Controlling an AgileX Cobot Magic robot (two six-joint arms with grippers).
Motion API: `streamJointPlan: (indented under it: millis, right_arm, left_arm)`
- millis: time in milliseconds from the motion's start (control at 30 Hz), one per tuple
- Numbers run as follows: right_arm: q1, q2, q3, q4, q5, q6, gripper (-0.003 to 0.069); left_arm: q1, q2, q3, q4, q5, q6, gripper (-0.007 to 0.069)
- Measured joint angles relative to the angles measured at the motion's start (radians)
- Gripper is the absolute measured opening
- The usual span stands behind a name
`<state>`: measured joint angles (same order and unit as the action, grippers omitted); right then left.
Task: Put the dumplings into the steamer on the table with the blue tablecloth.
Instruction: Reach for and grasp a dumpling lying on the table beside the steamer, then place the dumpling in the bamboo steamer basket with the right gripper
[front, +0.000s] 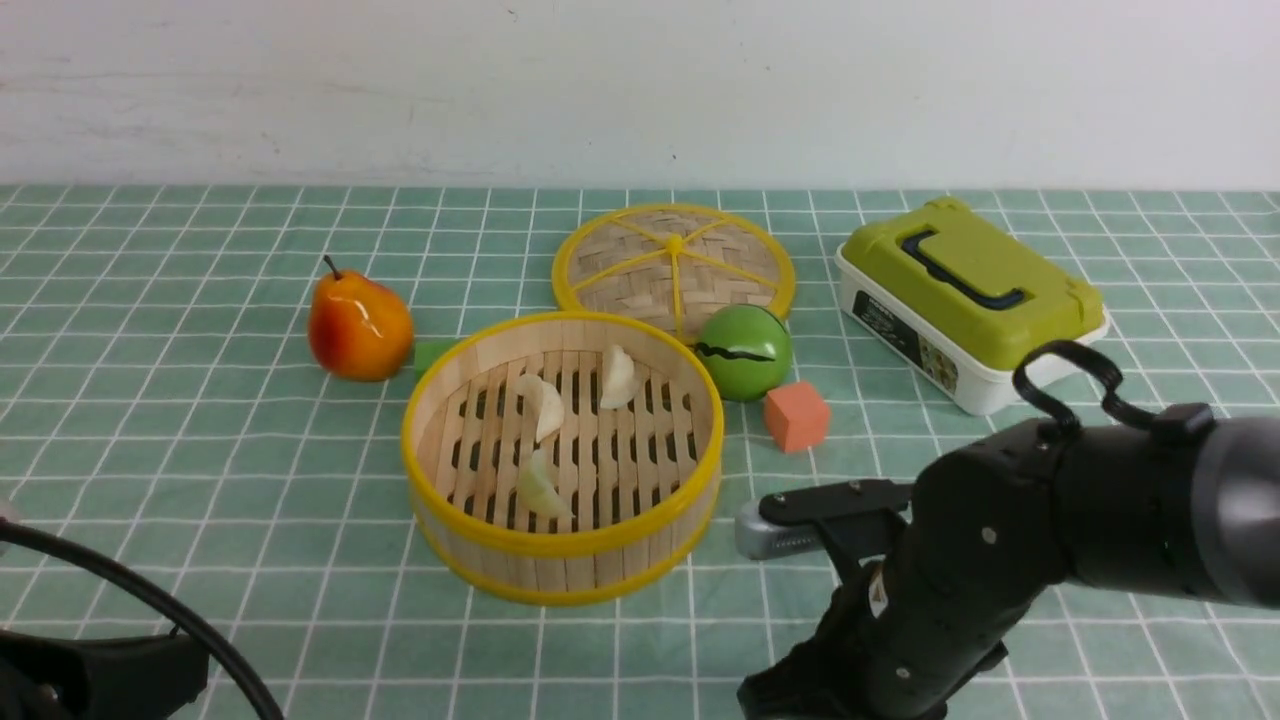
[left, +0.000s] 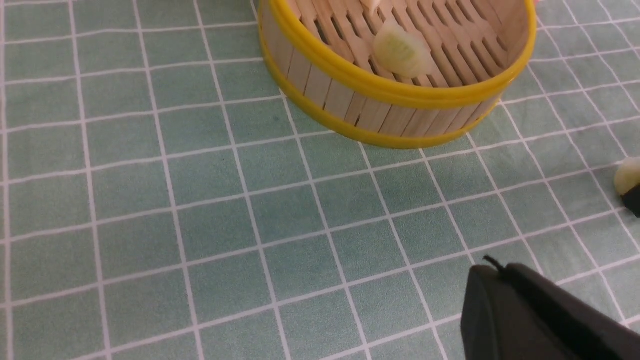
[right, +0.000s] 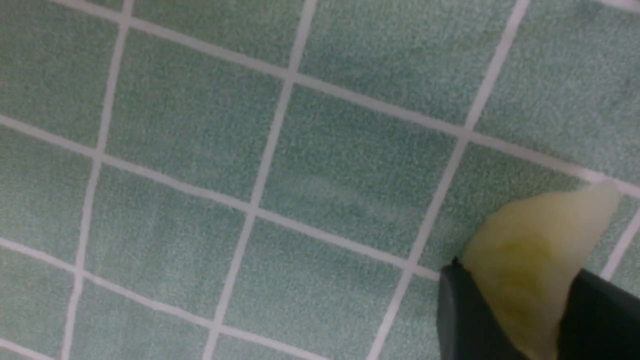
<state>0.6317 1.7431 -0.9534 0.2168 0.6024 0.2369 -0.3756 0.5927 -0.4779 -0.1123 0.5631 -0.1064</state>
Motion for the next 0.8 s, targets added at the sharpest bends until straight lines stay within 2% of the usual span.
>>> streamJointPlan:
  millis: [133,267,433,633,800]
  right_arm:
    - [0.000,-0.026,-0.040,0.000,0.032,-0.041,0.0198]
    - [0.003,-0.065,-0.246,0.012,0.115,-0.132,0.0198]
    - [0.008,0.053,-0.553,0.020,0.101,-0.224,0.0198]
    - [0.008,0.322,-0.767,0.009,0.074,-0.226,0.0198]
    - [0.008,0.451,-0.822,-0.064,0.076,-0.131,0.0208]
  left_arm:
    - [0.000,0.000,0.000,-0.002,-0.003,0.000,-0.0001]
    - [0.000,0.000,0.000,-0.002,-0.014,0.000,0.0001]
    - [0.000,0.000,0.000,-0.002,-0.030,0.000,0.0004]
    - [0.000,0.000,0.000,-0.002,-0.030,0.000,0.0010]
    - [0.000,0.000,0.004,-0.002,-0.029,0.000,0.0014]
